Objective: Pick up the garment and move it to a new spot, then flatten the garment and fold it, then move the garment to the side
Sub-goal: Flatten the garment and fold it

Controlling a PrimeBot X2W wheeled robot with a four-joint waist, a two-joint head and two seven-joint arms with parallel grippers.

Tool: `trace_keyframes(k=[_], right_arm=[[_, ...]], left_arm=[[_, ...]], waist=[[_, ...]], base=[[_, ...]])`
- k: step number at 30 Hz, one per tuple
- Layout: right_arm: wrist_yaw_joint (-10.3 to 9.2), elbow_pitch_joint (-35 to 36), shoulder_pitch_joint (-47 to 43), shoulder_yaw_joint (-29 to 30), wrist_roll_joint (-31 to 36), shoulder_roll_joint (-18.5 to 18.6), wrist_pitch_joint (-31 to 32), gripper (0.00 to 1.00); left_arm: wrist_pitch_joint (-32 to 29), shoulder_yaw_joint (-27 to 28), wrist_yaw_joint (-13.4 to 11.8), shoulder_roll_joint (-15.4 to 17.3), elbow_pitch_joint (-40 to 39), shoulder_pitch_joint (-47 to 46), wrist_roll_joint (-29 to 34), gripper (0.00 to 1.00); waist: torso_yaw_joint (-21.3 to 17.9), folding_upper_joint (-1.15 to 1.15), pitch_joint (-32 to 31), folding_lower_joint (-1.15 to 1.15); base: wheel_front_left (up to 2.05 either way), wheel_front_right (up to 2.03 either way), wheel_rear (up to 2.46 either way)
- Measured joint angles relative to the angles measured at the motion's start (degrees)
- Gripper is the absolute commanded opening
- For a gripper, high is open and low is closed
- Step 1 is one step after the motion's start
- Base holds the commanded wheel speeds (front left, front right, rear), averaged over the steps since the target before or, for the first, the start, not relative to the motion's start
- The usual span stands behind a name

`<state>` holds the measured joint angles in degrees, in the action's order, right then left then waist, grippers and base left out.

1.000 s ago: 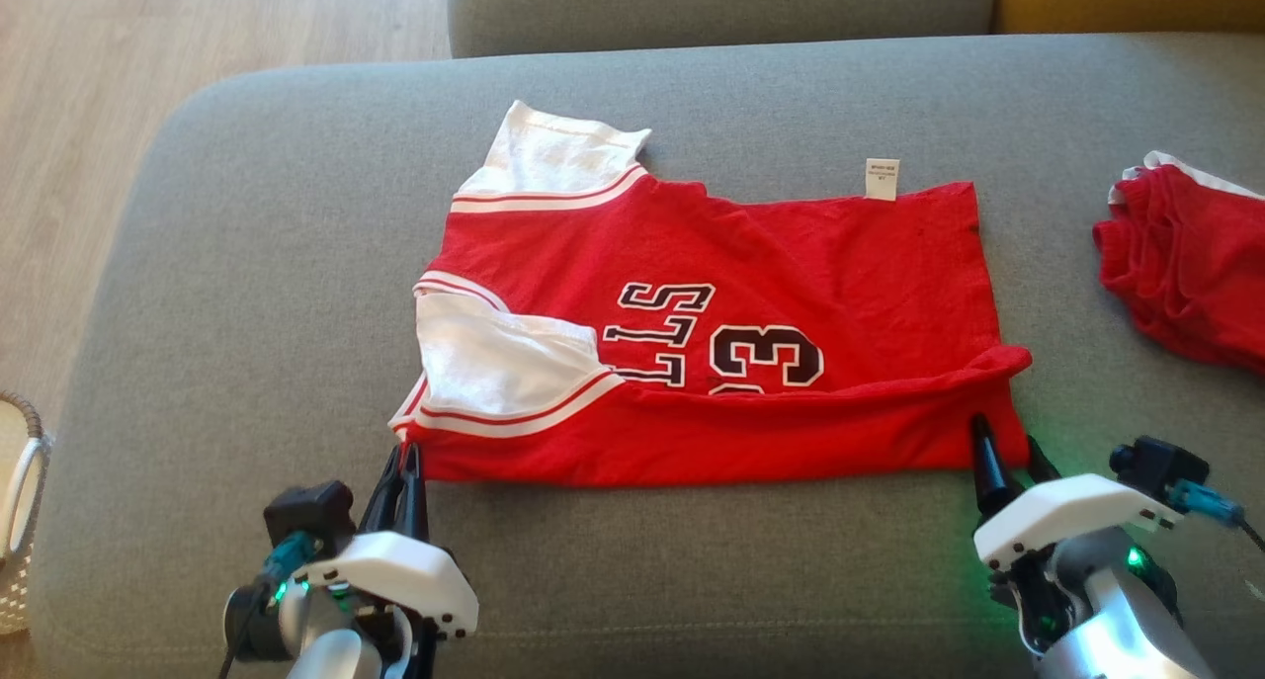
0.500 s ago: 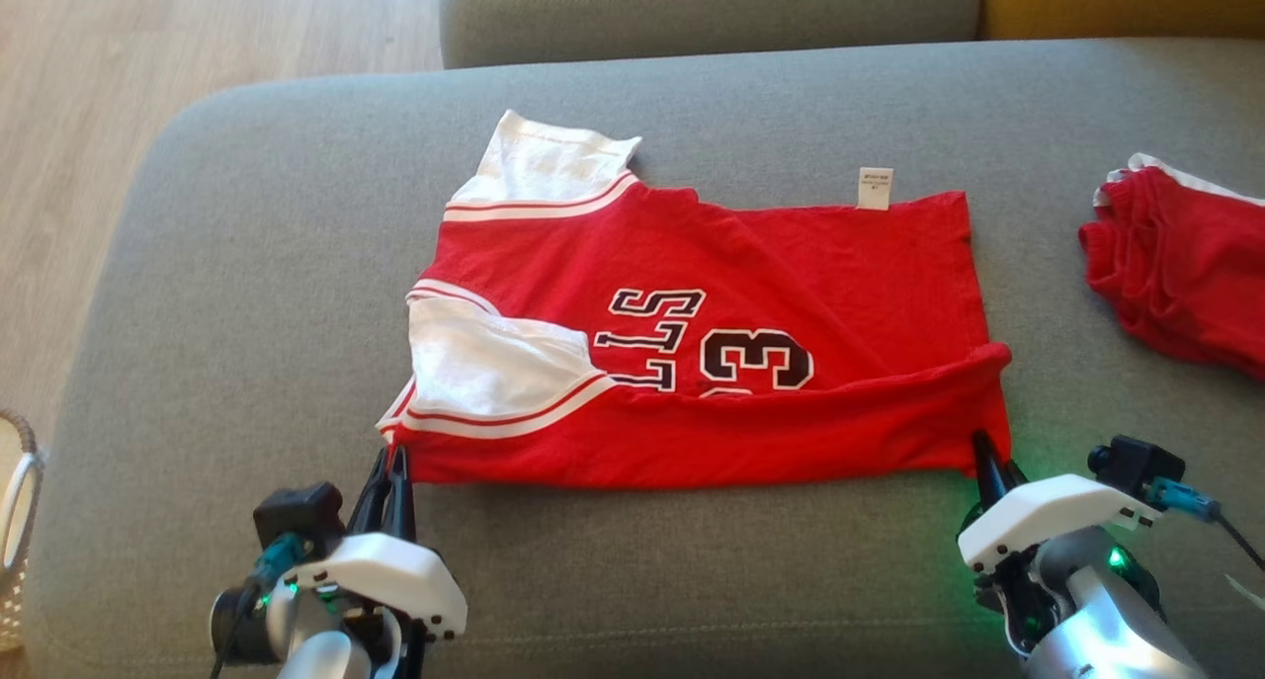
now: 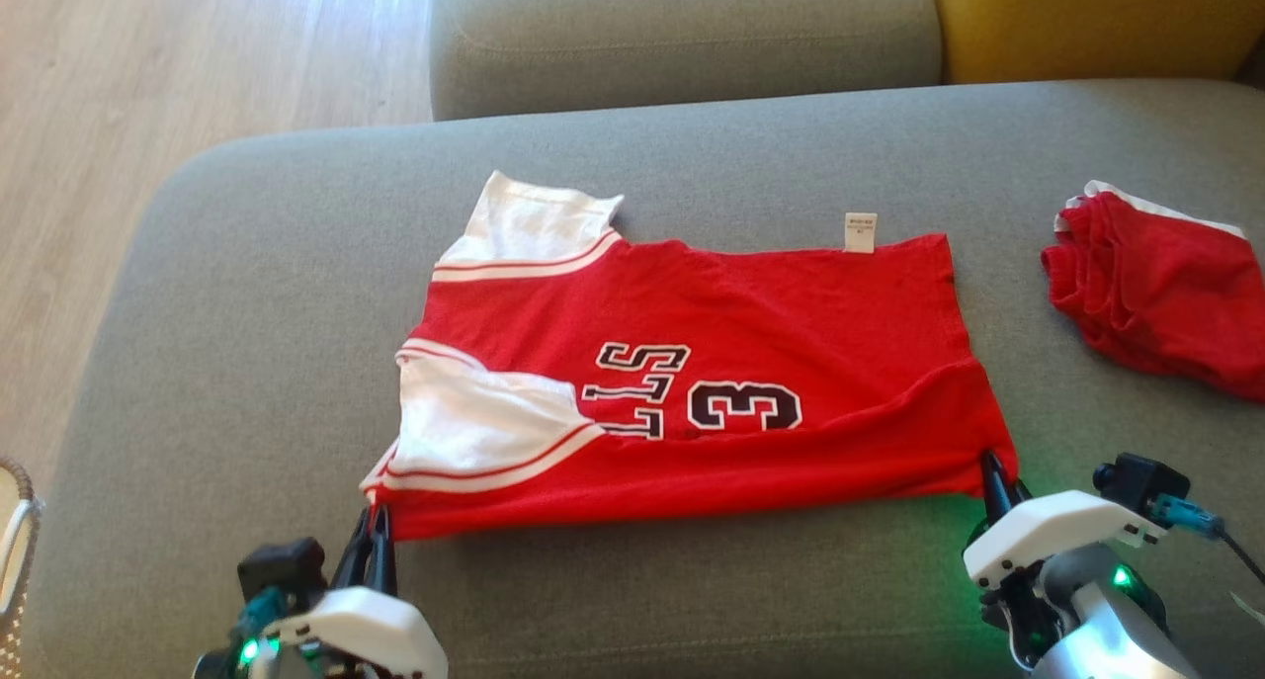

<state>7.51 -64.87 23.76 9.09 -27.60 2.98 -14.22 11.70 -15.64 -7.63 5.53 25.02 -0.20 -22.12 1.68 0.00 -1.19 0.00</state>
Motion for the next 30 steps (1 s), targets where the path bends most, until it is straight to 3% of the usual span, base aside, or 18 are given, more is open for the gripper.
trace_keyframes(k=[13,24,25,26,27,30], right_arm=[[0.0,-0.4,-3.9,0.1,2.5,-0.1,1.8,0.0],[0.01,5.0,-8.1,3.6,6.9,-0.5,6.5,0.0],[0.01,5.8,-8.4,3.8,7.2,-0.6,6.7,0.67],[0.01,6.6,-8.8,4.2,7.6,-0.7,6.7,1.0],[0.01,7.6,-9.2,4.8,8.3,-0.7,6.8,1.0],[0.0,9.7,-9.9,6.2,9.5,-0.6,7.0,1.0]], left_arm=[[-1.4,-1.1,0.4,1.6,0.1,4.9,-0.2,0.0],[-3.0,-2.1,0.6,2.4,-0.1,7.2,-0.7,0.0],[-3.3,-2.1,0.5,2.4,-0.1,7.2,-0.7,0.2],[-3.6,-2.2,0.5,2.5,-0.2,7.2,-0.7,0.6],[-3.6,-2.2,0.3,2.6,-0.3,7.3,-0.7,1.0],[-3.5,-2.2,-0.3,3.0,-0.6,7.3,-0.7,1.0]], waist=[[-1.1,0.0,-2.4,0.0],[-2.0,0.0,-3.0,0.0],[-2.0,0.0,-3.0,0.0],[-2.0,0.0,-2.9,0.0],[-2.0,0.0,-2.9,0.0],[-2.0,0.0,-2.9,0.0]], base=[[0.0,0.0,0.0],[0.0,0.0,0.0],[0.0,0.0,0.0],[0.0,0.0,0.0],[0.0,0.0,0.0],[0.0,0.0,0.0]])
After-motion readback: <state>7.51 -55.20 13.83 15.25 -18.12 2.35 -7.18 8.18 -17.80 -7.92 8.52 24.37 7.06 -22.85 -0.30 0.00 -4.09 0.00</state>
